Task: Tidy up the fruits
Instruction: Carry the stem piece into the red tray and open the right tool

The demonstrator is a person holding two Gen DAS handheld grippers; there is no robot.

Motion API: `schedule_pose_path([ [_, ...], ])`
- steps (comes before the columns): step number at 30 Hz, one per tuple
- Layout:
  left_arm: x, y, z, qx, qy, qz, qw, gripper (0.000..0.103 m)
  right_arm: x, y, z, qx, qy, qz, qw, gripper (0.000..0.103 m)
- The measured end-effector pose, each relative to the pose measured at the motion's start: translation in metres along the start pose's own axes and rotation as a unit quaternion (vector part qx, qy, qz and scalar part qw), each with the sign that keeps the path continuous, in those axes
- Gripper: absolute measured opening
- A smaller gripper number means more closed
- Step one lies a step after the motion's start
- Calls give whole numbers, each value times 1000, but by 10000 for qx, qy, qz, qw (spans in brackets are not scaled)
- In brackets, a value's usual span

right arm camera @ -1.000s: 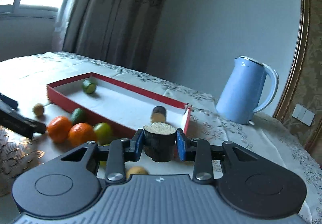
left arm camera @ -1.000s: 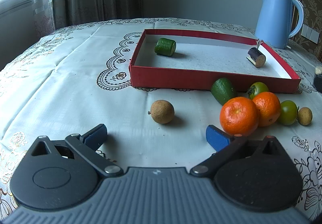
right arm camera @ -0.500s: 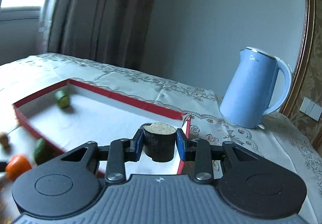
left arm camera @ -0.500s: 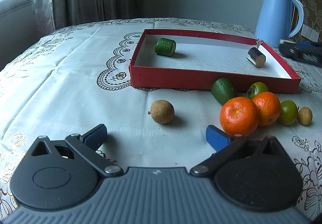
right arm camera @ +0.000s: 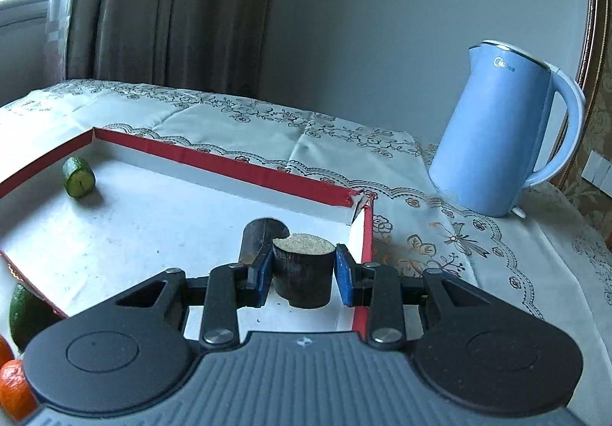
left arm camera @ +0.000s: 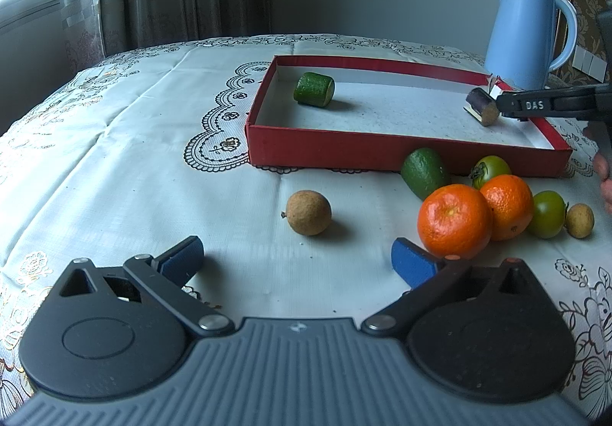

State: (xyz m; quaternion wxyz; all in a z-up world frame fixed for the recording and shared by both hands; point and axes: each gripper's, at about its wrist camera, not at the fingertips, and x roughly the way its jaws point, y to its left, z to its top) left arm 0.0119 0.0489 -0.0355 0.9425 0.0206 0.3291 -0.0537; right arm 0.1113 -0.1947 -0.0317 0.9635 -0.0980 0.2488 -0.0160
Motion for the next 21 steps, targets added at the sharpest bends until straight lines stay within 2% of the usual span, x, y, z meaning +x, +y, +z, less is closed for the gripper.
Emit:
schedule_pose_path([
  [4,0,0,0,-2,-1,-2,10000,103,14,3,0,-51,165,-11,9998,33],
  [10,0,0,0,-2,-2,-2,10000,103,14,5,-2,-113,183,62,9997,33],
  [16,0,0,0,-2,-2,-3,10000,103,4,7,-4,-75,228,261,9994,59],
  [21,0,0,0,-1,-3,-3,10000,103,-13,10,-6,-146,-5,155,9998,70],
])
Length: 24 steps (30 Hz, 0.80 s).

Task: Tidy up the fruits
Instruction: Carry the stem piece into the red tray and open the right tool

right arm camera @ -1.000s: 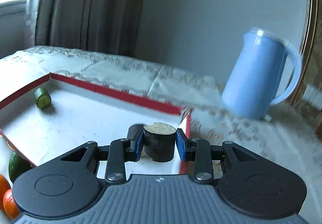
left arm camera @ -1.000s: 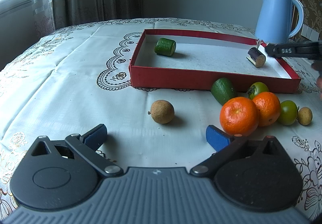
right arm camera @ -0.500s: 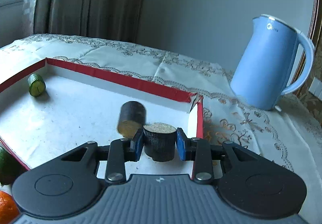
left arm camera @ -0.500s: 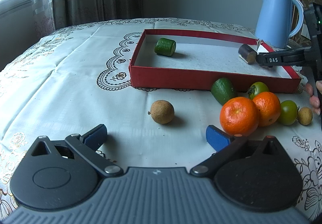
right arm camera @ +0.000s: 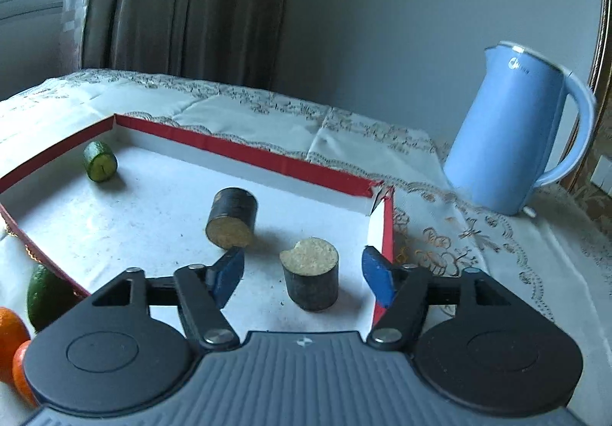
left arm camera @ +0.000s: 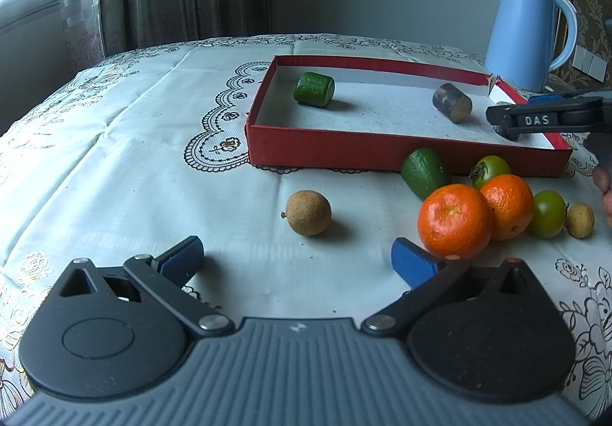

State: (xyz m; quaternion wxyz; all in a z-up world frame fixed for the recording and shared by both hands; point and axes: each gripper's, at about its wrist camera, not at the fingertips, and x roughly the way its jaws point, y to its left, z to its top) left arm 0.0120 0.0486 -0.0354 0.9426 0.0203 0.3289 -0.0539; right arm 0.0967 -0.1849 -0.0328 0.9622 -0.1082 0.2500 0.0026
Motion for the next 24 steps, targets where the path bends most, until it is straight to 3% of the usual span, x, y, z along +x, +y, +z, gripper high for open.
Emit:
schedule_pose_path([
  [16,0,0,0,0,-2,0,10000,103,-28,-14,-12,348,-292,-118,9989,74],
  [20,0,0,0,0,-2,-1,10000,103,-41,-25,-22,586,-441,-144,9972,84],
  [24,0,0,0,-1,-3,-1,10000,103,-55,-36,-35,780,-518,-310,9951,84],
])
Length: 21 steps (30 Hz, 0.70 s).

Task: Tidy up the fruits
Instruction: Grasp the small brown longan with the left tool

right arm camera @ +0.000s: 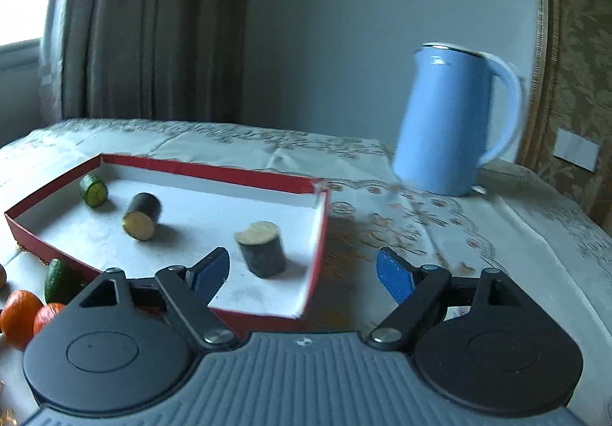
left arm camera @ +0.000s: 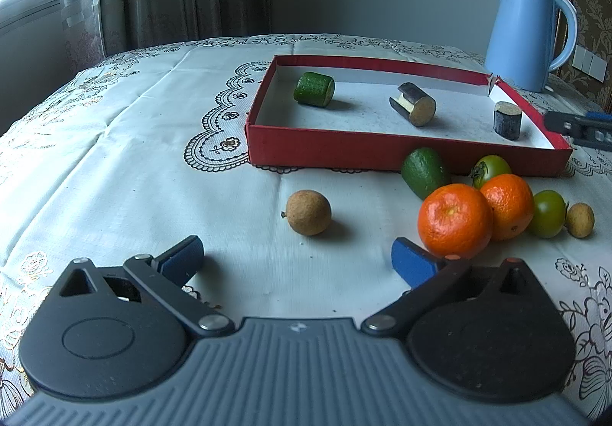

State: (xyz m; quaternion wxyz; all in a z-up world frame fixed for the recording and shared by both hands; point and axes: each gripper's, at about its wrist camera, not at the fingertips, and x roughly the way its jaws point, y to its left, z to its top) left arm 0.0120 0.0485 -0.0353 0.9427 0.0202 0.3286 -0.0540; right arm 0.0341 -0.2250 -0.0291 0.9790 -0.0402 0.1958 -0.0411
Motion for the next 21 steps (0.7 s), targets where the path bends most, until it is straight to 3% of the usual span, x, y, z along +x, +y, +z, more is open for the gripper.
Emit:
schedule_pose_path([
  [7,-1,-1,0,20,-45,54,10000,103,-3,-26,-12,584,136,-103,9981,84],
  [15,2,3,14,-169,-152,129,9997,103,-2,-18,-14,327,123,-192,9992,84],
  [18,8,0,17,23,-101,178,9998,83,-2,-19,-15,348,128,-186,9991,84],
  [21,10,-1,16,45,-84,190,9998,81,-2,-18,-15,345,130,-190,9991,84],
])
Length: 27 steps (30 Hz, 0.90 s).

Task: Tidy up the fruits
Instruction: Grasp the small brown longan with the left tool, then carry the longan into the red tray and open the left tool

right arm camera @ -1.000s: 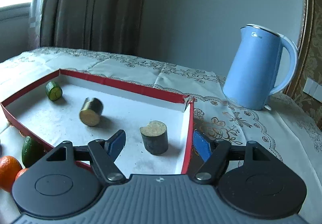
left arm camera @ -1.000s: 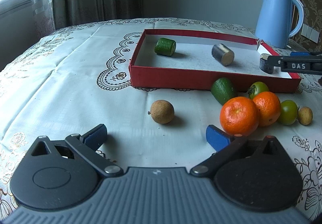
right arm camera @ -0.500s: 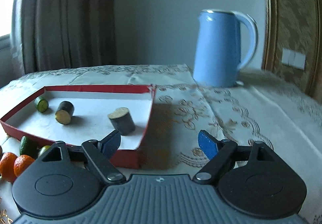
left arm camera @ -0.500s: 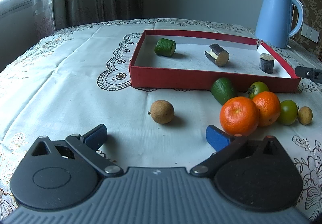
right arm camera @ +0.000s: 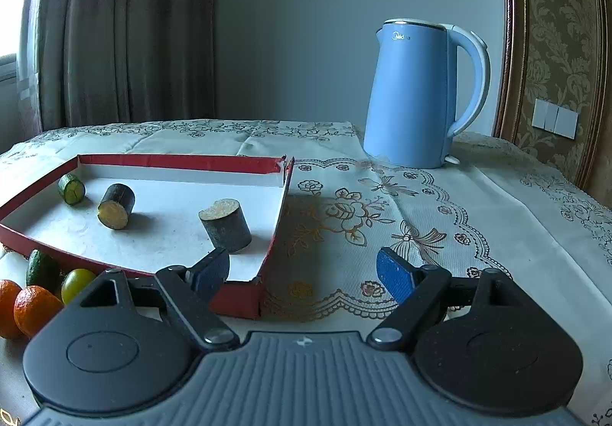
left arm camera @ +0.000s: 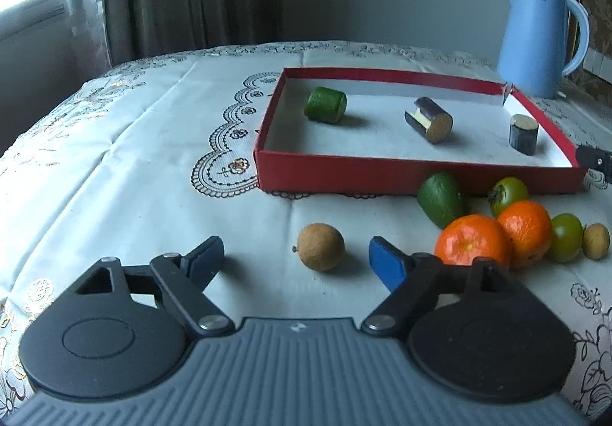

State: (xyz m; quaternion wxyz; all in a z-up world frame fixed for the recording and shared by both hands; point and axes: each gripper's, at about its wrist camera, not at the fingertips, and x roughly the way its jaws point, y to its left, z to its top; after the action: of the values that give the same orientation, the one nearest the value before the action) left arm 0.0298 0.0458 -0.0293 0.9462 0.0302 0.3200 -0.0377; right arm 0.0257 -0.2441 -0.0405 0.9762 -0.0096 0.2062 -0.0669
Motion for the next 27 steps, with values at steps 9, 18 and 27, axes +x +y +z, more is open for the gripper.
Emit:
schedule_pose_path([
  [9,-2,-7,0,124,-130,-183,9997,26,0,0,0,-2,-4,-2,10000,84],
  [18,-7,-9,6,73,-134,-196,9997,26,1,0,0,-3,-4,-5,10000,85],
  [27,-12,-22,35,247,-456,-287,9982,26,0,0,0,-2,-5,-6,10000,85],
])
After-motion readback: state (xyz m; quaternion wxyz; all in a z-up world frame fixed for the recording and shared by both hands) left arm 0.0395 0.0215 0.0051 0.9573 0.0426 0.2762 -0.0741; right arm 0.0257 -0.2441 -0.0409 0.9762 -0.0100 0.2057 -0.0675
